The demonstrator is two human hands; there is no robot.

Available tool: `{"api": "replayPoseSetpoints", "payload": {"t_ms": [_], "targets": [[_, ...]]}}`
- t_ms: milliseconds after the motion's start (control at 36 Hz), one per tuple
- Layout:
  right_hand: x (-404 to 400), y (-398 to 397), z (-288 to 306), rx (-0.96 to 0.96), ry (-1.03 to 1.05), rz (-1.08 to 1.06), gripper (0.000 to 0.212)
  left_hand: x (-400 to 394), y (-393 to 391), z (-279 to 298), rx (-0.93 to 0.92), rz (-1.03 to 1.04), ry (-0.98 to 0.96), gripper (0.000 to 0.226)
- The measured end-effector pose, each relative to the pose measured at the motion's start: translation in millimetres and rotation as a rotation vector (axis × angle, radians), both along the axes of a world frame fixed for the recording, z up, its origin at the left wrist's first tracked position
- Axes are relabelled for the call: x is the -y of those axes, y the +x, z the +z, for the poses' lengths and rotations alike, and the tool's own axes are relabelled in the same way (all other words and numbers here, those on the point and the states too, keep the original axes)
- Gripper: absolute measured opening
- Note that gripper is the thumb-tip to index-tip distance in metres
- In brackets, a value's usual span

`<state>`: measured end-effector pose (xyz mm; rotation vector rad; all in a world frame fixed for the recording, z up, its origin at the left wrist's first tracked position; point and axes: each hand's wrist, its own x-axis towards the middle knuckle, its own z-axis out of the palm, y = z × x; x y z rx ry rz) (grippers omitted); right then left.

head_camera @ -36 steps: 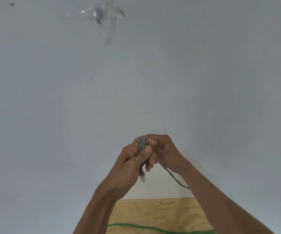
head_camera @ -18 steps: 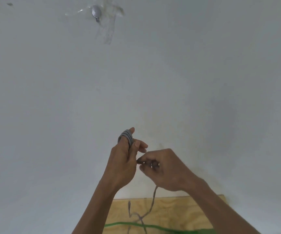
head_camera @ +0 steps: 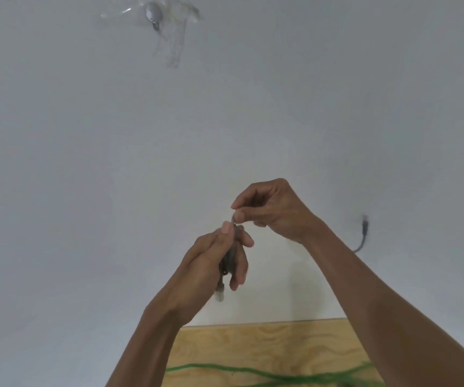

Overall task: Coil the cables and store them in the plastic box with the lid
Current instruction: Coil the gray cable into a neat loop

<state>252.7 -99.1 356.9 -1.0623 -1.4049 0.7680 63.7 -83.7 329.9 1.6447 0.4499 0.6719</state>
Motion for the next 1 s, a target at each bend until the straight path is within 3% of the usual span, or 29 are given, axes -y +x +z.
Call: {"api": "replayPoseSetpoints", "payload": {"t_ms": [139, 194, 250, 333, 500, 583, 694, 889, 1000], "targets": [[-2.0, -17.7, -40.6, -0.212, -0.066, 0.095, 0.029, 3.3, 9.6, -0.1, 0.202, -0.088, -0.209, 0.057], [5.8, -31.7, -55.8, -0.226, -0.121, 0.121, 0.023, 0.8, 13.3, 1.9, 0.253, -0.076, -0.244, 0.055], [9.7, -42.6, -71.9, -0.193, -0.172, 0.017, 0.039, -2.9, 15.0, 3.4, 0.285, -0.061, -0.275, 0.049], [18.9, -55.1, -86.7, -0.139, -0.199, -0.055, 0.038, -10.5, 14.3, 4.8, 0.289, -0.013, -0.28, 0.041], [31.5, -53.8, -87.0, 0.151, -0.183, -0.12, 0.023, -22.6, 10.8, 4.6, 0.163, 0.124, -0.084, 0.043], [36.9, -47.4, -75.0, 0.23, -0.176, -0.147, 0.017, -29.2, 7.8, -0.1, -0.001, 0.176, 0.115, 0.046], [43.2, -36.0, -46.9, 0.542, -0.135, -0.168, 0.013, -32.8, 5.7, -4.4, -0.103, 0.167, 0.202, 0.05], [41.3, -26.1, 8.4, 0.602, -0.066, -0.013, 0.018, -25.9, 8.8, -7.5, -0.142, 0.148, 0.282, 0.061], [27.3, -8.4, 28.4, 0.552, -0.02, -0.018, 0.012, -17.2, 6.1, -1.6, -0.166, 0.077, 0.145, 0.069]]}}
